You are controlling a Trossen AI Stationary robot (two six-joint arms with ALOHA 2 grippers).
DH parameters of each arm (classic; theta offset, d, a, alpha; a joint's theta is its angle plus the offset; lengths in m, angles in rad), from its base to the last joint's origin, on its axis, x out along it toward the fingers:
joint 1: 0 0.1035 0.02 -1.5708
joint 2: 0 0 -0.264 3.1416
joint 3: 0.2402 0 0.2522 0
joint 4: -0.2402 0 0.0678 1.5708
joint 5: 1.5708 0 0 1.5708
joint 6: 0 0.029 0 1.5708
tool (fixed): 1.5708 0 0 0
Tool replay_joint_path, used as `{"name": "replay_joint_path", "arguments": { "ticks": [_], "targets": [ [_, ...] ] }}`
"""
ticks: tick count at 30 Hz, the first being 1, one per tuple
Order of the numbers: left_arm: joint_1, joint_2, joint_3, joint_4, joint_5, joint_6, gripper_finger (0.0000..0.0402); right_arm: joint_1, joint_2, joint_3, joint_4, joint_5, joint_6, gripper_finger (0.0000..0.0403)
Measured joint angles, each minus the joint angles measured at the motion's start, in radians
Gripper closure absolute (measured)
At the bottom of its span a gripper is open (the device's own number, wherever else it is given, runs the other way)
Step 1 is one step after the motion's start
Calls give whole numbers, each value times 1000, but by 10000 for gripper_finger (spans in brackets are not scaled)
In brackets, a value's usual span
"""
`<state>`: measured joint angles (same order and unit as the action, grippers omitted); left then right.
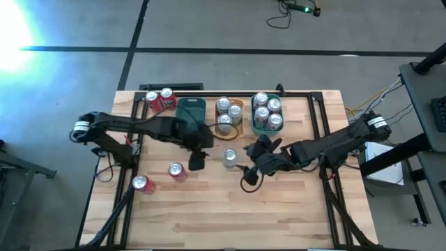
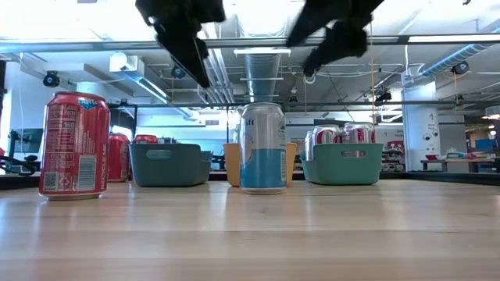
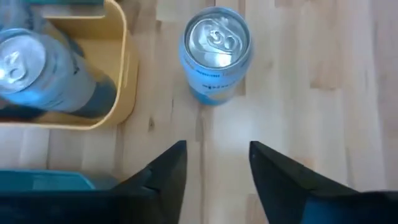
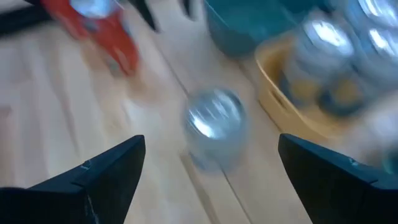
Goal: Sort soda cans
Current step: Put the blue-white soda can into the yellow bin
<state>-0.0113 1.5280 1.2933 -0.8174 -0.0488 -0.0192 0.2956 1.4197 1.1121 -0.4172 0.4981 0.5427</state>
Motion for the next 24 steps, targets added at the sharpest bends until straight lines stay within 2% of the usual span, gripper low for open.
{"name": "replay_joint_path", "arguments": {
  "ticks": [3, 8, 12, 14, 19, 24],
  "targets": [
    [0, -84, -73, 46, -2, -43, 219, -24, 4, -71, 196, -1, -104, 39],
    [0, -201, -172, 115, -17, -120, 184, -97, 18, -140, 313, -2, -157, 39],
    [0, -258, -228, 165, -21, -167, 166, -140, 64, -155, 446, -138, -243, 39],
    [0, -268, -237, 162, -22, -183, 161, -155, 97, -143, 443, -187, -217, 37],
    [-1, -270, -240, 162, -45, -253, 157, -157, 160, -109, 407, -160, -210, 37],
    [-15, -266, -242, 165, -105, -282, 155, -171, 210, -91, 409, -195, -203, 37]
  ]
}}
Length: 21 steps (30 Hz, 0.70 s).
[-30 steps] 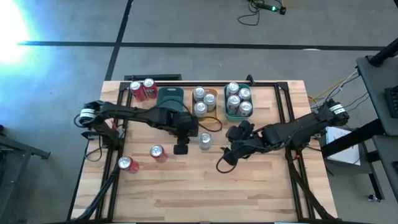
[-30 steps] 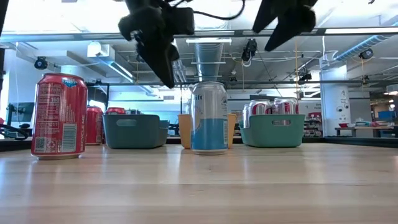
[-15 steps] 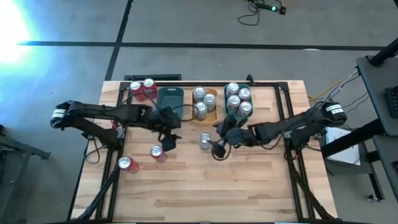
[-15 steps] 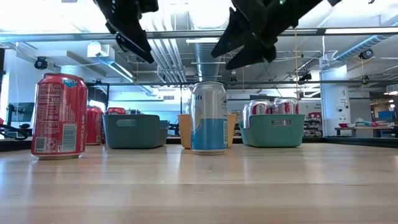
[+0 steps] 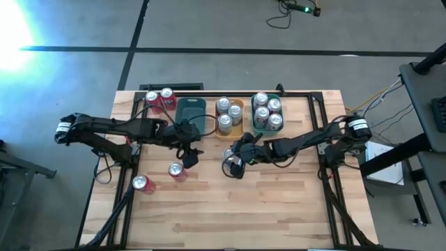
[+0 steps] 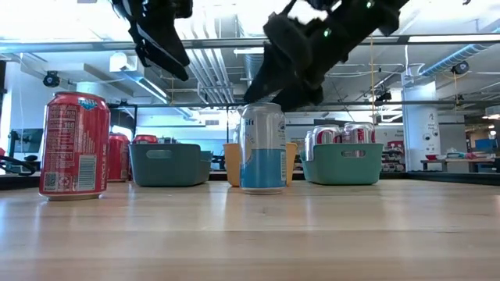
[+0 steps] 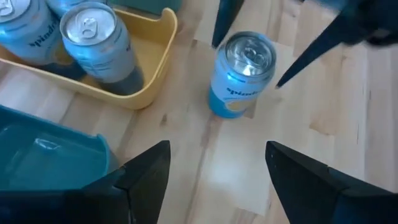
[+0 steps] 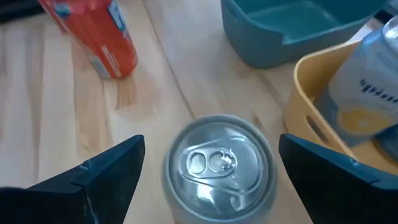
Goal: Sort soda cans
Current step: Put the blue-white soda can into the yellow bin
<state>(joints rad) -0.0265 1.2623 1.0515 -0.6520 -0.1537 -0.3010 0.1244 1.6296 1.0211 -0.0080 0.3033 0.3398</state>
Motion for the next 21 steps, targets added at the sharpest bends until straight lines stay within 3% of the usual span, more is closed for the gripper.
{"name": "replay_joint_path", "arguments": {
  "ticks": [15, 21],
  "targets": [
    [-4, -13, -1, 5, -16, 6, 100, -5, 70, 0, -9, 38, 61, 39],
    [-20, -70, -1, 43, -16, 29, 111, -6, 71, 0, -9, 64, 71, 89]
  ]
}}
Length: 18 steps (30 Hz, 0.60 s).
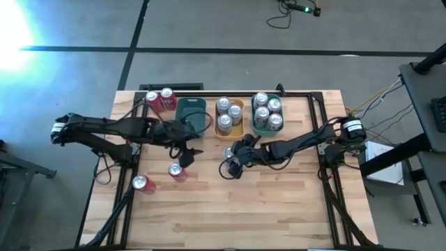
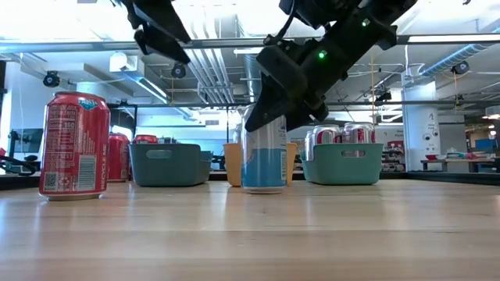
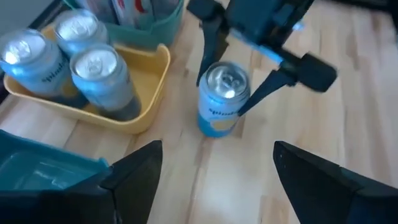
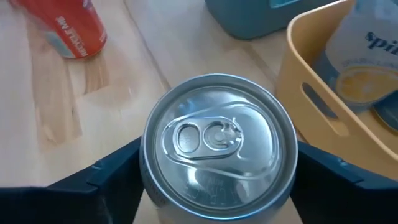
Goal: Sort soda cans
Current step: Put the blue-white soda can into the yellow bin
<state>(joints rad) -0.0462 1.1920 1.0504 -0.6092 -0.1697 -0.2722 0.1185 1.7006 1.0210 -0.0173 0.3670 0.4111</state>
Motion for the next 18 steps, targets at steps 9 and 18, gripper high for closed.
{"name": "replay_joint_path", "arguments": {
  "ticks": [9, 18],
  "targets": [
    [0, -145, 0, 7, -47, -7, 121, -2, -145, 32, -78, 43, 14, 112],
    [0, -205, 0, 8, -107, -10, 121, -46, -305, 55, -135, 374, -134, 112]
  ]
}}
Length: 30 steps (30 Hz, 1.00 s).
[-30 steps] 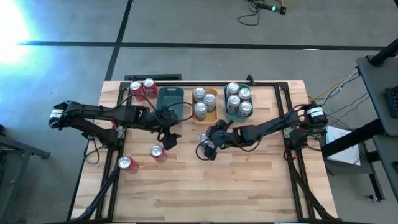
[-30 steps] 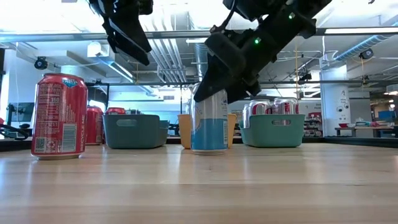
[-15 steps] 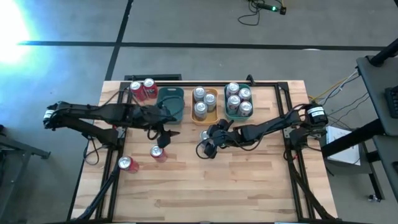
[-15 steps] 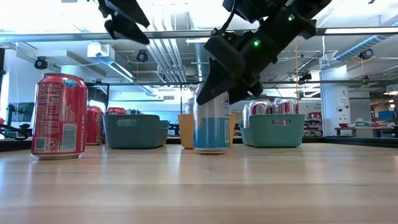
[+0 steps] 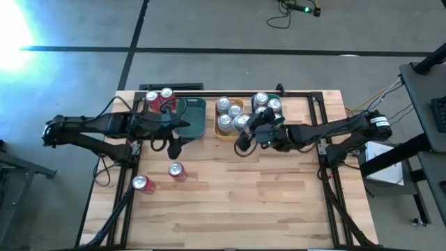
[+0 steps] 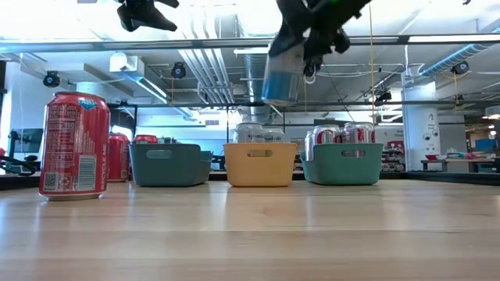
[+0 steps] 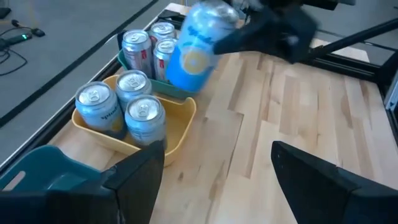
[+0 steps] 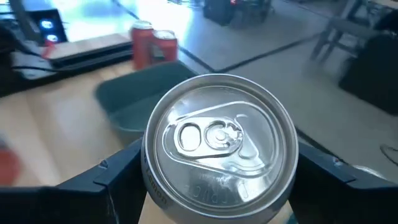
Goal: Sort soda cans
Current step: Put the blue-white soda can into the yellow bin
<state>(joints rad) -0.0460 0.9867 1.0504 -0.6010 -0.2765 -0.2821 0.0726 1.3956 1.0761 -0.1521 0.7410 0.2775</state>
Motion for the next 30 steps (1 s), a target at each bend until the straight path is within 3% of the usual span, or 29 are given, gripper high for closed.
{"name": "replay_joint_path", "arguments": {
  "ticks": [6, 22, 30],
  "targets": [
    [0, 8, 0, 1, -2, -15, 121, -49, 41, -45, 0, -68, 41, 110],
    [0, 27, 0, 18, -2, -27, 121, -102, 191, -62, 99, -73, 37, 103],
    [0, 27, 0, 18, 4, -34, 121, -157, 253, -63, 99, -181, 109, 76]
  ]
}}
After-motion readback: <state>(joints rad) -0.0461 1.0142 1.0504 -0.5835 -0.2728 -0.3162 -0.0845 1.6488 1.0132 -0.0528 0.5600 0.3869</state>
